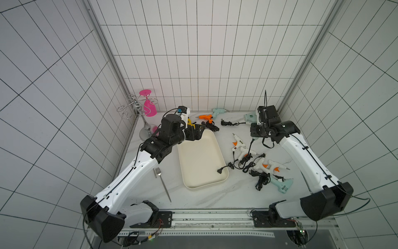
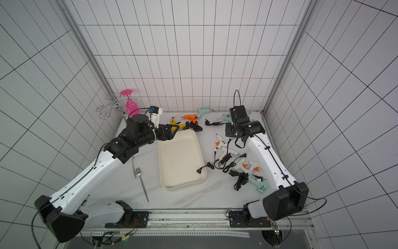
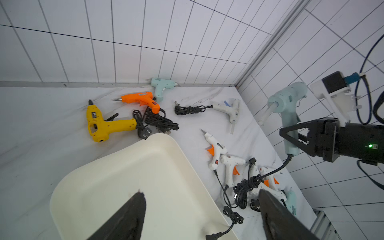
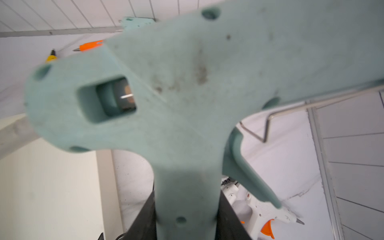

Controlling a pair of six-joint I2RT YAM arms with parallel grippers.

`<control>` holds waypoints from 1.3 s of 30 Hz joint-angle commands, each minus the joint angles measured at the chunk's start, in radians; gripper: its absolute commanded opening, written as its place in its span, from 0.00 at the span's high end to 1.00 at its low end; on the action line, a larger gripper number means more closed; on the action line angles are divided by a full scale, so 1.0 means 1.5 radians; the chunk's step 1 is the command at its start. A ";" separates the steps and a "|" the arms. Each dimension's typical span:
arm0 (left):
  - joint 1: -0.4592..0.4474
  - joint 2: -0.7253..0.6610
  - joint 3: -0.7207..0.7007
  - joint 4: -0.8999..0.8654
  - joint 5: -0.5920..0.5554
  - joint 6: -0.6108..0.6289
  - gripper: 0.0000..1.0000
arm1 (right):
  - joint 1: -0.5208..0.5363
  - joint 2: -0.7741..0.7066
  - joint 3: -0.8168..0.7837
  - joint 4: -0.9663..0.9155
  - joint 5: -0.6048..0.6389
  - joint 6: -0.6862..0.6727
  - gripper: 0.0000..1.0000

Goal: Put the hot melt glue gun into the storage box
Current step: Pick up the hot melt adhesive gun from the center of the board.

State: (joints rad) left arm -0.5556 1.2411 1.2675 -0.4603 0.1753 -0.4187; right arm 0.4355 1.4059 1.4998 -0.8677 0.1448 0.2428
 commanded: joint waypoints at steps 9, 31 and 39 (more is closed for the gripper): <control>-0.086 0.072 0.012 0.181 0.110 -0.044 0.13 | 0.199 -0.082 -0.011 0.115 0.045 -0.026 0.89; -0.101 0.122 0.039 0.171 0.067 0.034 0.19 | 0.299 -0.123 -0.094 0.183 0.152 -0.103 0.90; -0.093 0.157 0.050 0.220 0.116 0.011 0.28 | 0.322 -0.144 -0.130 0.227 0.117 -0.100 0.90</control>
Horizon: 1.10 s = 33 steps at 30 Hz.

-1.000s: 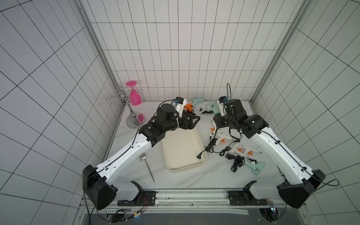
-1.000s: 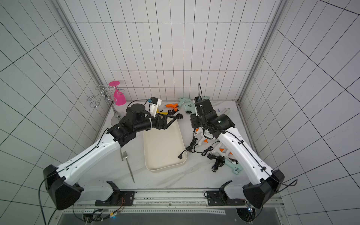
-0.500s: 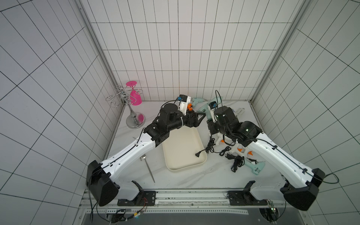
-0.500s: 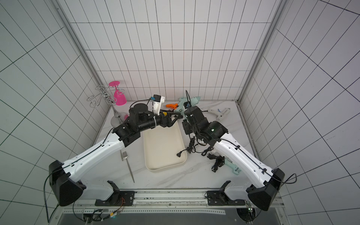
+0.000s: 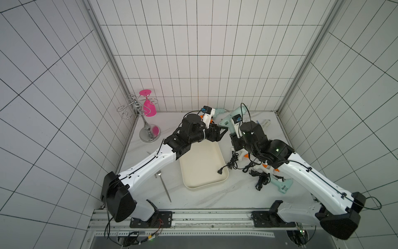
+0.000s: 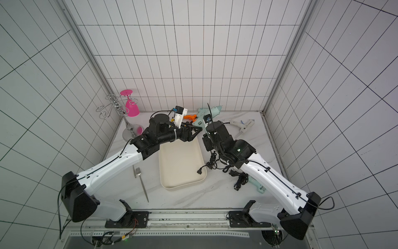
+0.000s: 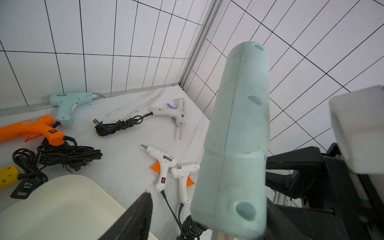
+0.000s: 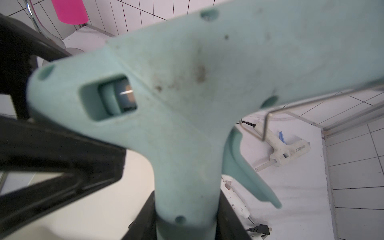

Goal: Put the hot melt glue gun into the storage box
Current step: Pick up the hot melt adhesive gun from the center of the board, then place the hot melt adhesive gun in the storage box.

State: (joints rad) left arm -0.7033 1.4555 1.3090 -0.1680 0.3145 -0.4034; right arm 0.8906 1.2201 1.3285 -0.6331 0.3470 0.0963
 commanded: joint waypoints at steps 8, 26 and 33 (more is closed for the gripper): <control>0.026 0.011 -0.006 0.122 0.124 -0.050 0.56 | 0.027 -0.011 -0.025 0.079 -0.001 -0.006 0.90; 0.139 -0.078 0.144 -0.011 0.271 -0.068 0.91 | -0.069 -0.207 -0.053 0.096 0.103 -0.002 0.01; 0.197 -0.091 0.206 -0.008 0.312 -0.145 0.90 | -0.120 -0.222 -0.109 0.065 0.074 0.027 0.01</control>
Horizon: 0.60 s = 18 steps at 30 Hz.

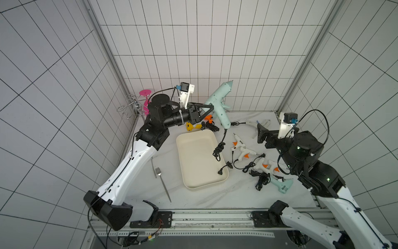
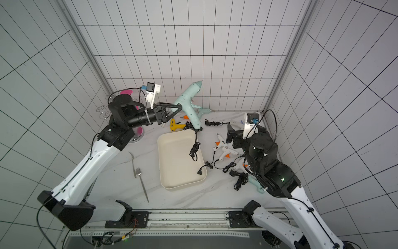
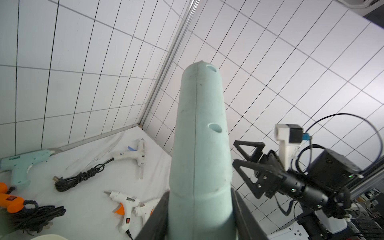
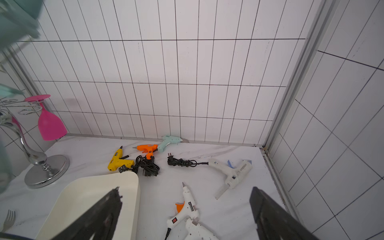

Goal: Put the hot melt glue gun into the storage box
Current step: Place the hot melt adhesive gun in the storage box.

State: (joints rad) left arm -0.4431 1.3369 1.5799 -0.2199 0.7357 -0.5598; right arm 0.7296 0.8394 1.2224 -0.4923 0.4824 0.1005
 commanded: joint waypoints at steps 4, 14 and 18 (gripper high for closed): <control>0.071 -0.017 0.035 -0.093 0.033 0.007 0.90 | -0.018 0.067 -0.059 -0.050 -0.053 0.062 0.01; 0.130 -0.005 -0.208 -0.126 0.051 0.147 0.94 | -0.022 0.116 -0.092 -0.046 -0.078 0.088 0.00; 0.130 0.018 -0.254 -0.154 0.025 0.194 0.94 | -0.027 0.117 -0.104 -0.046 -0.090 0.094 0.00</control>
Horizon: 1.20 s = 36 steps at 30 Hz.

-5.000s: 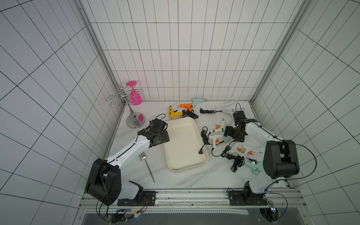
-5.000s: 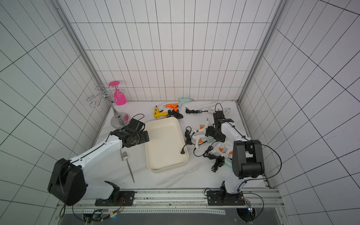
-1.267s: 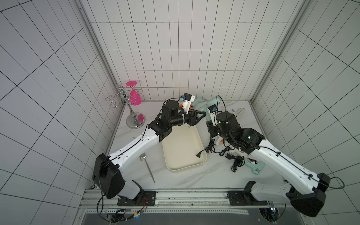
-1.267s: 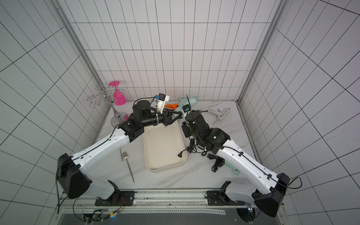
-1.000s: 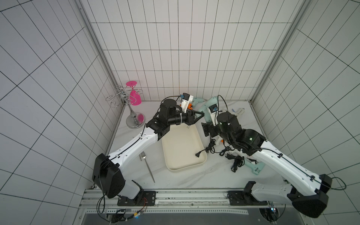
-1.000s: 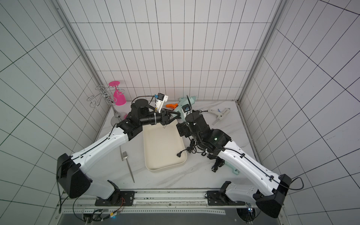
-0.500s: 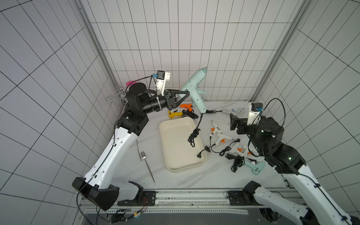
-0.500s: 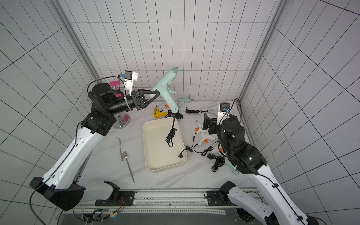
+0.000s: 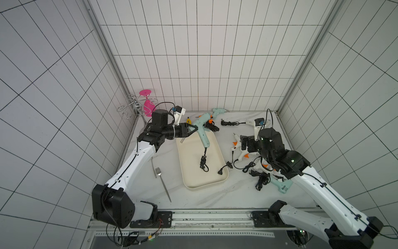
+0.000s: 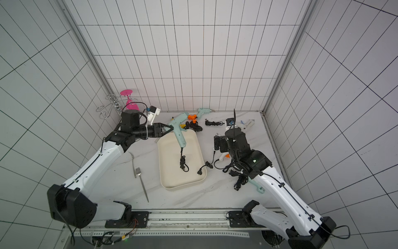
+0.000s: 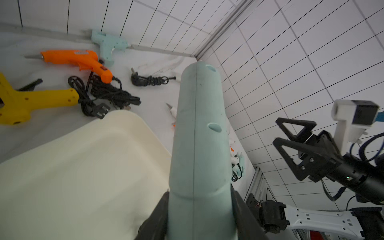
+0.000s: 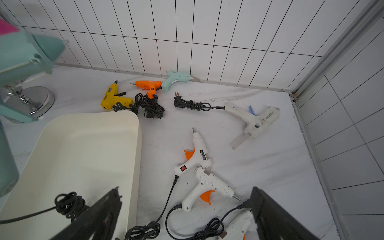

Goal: Put the hot melt glue gun into the storage box
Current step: Place the hot melt adhesive gun in the storage box.

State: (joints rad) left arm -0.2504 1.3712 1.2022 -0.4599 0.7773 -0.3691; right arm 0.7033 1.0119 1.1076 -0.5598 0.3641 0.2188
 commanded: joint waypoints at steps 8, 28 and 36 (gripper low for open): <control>0.001 0.060 -0.061 -0.020 -0.024 0.103 0.94 | -0.024 0.021 -0.052 -0.001 -0.059 0.036 0.00; -0.001 0.237 -0.065 -0.022 -0.146 0.092 0.93 | -0.041 0.122 -0.025 -0.017 -0.102 0.050 0.00; -0.002 0.294 -0.029 -0.042 -0.162 0.093 0.91 | -0.043 0.104 -0.057 0.000 -0.100 0.065 0.00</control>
State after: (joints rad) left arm -0.2527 1.7657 1.1343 -0.5175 0.5934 -0.2428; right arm 0.6472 1.1862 1.0592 -0.5701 0.2195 0.2977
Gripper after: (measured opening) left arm 0.404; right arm 0.998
